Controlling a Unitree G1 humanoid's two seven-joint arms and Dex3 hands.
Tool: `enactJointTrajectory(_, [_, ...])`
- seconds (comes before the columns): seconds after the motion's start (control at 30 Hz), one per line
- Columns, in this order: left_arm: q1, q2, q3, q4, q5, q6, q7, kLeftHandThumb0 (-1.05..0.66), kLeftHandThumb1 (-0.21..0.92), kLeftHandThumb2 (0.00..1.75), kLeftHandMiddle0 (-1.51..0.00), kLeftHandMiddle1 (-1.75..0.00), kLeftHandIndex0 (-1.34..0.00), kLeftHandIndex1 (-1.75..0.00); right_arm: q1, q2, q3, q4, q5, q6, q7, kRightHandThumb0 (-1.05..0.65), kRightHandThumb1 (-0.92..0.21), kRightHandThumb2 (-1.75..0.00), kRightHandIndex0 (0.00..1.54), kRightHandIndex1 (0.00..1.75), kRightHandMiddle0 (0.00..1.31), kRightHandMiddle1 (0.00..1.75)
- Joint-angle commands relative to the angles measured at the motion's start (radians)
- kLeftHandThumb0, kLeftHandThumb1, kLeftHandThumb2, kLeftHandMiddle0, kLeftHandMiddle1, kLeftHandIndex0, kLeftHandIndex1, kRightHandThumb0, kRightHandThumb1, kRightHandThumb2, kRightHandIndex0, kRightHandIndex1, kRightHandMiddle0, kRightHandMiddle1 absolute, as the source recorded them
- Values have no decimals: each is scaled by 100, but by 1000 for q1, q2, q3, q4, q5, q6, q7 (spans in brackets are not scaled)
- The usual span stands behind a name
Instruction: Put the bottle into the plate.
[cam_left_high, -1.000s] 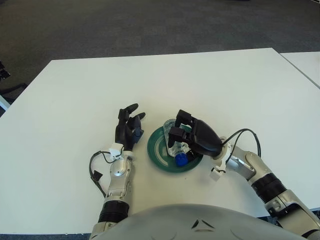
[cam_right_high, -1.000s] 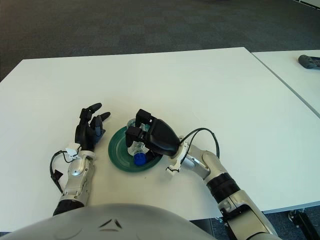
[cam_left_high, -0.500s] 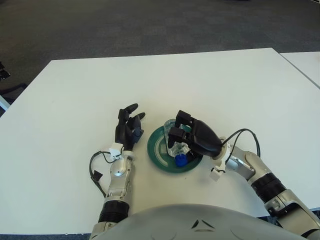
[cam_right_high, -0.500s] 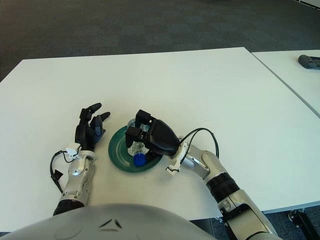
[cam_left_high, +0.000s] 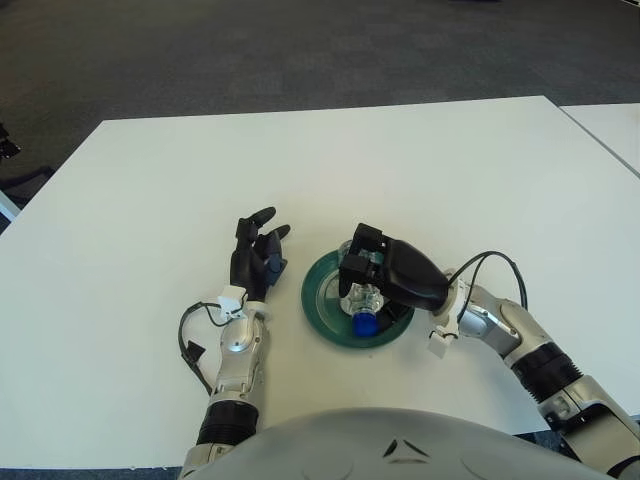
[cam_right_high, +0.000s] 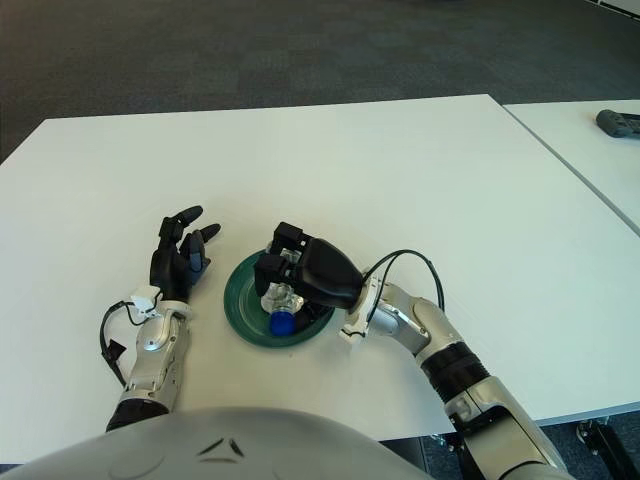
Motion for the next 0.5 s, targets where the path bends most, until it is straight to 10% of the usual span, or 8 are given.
enactJointTrajectory(0.0, [-12, -23, 1, -15, -9, 28, -3, -75, 92, 70, -47, -80, -14, -109, -20, -10, -21, -2, -4, -21, -6, -102, -91, -74, 20, 21, 1, 71])
enactJointTrajectory(0.47, [1, -24, -6, -73, -24, 108, -7, -71, 92, 74, -43, -65, -6, -103, -48, -43, -35, 7, 12, -56, 54, -105, -92, -105, 0, 0, 0, 6])
